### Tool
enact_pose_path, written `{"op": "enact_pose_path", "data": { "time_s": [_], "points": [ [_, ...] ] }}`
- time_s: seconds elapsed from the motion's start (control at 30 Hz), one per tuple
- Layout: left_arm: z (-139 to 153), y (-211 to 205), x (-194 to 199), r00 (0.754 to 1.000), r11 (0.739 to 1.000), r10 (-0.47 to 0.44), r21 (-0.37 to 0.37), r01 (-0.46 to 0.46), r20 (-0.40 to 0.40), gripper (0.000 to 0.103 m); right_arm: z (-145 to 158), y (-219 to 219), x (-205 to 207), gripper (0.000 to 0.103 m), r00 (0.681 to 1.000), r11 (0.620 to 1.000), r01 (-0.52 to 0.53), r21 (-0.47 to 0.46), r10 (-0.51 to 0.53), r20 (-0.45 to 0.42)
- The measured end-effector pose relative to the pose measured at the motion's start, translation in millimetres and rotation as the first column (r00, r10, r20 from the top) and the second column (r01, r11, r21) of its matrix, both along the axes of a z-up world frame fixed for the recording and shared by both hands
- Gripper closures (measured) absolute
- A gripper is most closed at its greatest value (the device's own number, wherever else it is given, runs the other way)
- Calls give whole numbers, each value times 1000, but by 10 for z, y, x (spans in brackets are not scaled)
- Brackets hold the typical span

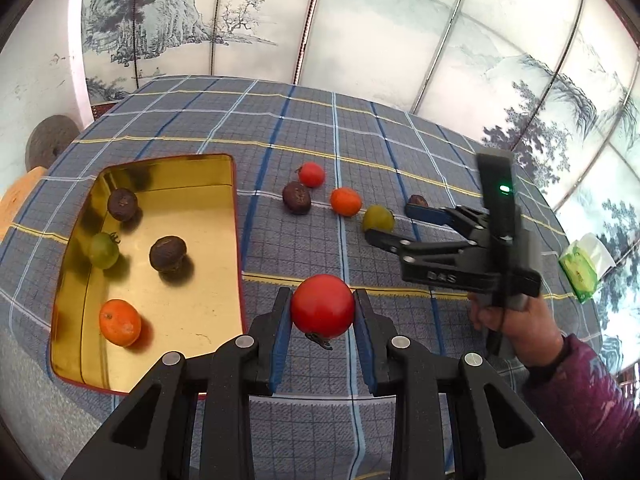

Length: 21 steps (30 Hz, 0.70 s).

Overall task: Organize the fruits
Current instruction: 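Carry the tomato toward the tin while the right gripper grasps the green citrus, then lower the tomato into the tin and open the left gripper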

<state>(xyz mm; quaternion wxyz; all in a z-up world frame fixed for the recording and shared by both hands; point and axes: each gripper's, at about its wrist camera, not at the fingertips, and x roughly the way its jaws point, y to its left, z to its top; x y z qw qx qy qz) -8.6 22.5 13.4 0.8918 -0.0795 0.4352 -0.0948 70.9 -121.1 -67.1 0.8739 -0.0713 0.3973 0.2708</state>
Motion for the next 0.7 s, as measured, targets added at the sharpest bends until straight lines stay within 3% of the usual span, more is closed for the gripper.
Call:
{"op": "enact_pose_path", "data": {
  "time_s": [0.07, 0.1, 0.13, 0.17, 0.2, 0.5, 0.7],
  "points": [
    [3, 20, 4, 1000, 1000, 4, 0, -4, 2, 72, -68, -19, 107, 32, 1000, 1000, 12, -18, -13, -18],
    [3, 25, 4, 1000, 1000, 6, 1, -6, 2, 72, -108, -17, 154, 45, 999, 1000, 14, -24, -15, -38],
    [3, 30, 2, 1000, 1000, 9, 0, -9, 2, 72, -125, -39, 179, 50, 998, 1000, 14, -25, -15, -62],
    [2, 42, -1, 1000, 1000, 12, -2, -12, 2, 72, -103, -49, 175, 66, 999, 1000, 14, -24, -15, -51],
    [-2, 56, -5, 1000, 1000, 16, -3, -16, 1, 72, -104, -45, 174, 69, 998, 1000, 6, -12, -7, -66],
    [-17, 285, -80, 997, 997, 78, 13, -78, 10, 72, -91, -252, -264, 69, 993, 992, 98, 76, -92, -79],
    [-62, 654, -138, 987, 986, 155, 60, -156, 32, 72, -121, -281, -291, 68, 989, 990, 117, 76, -109, -98]
  ]
}}
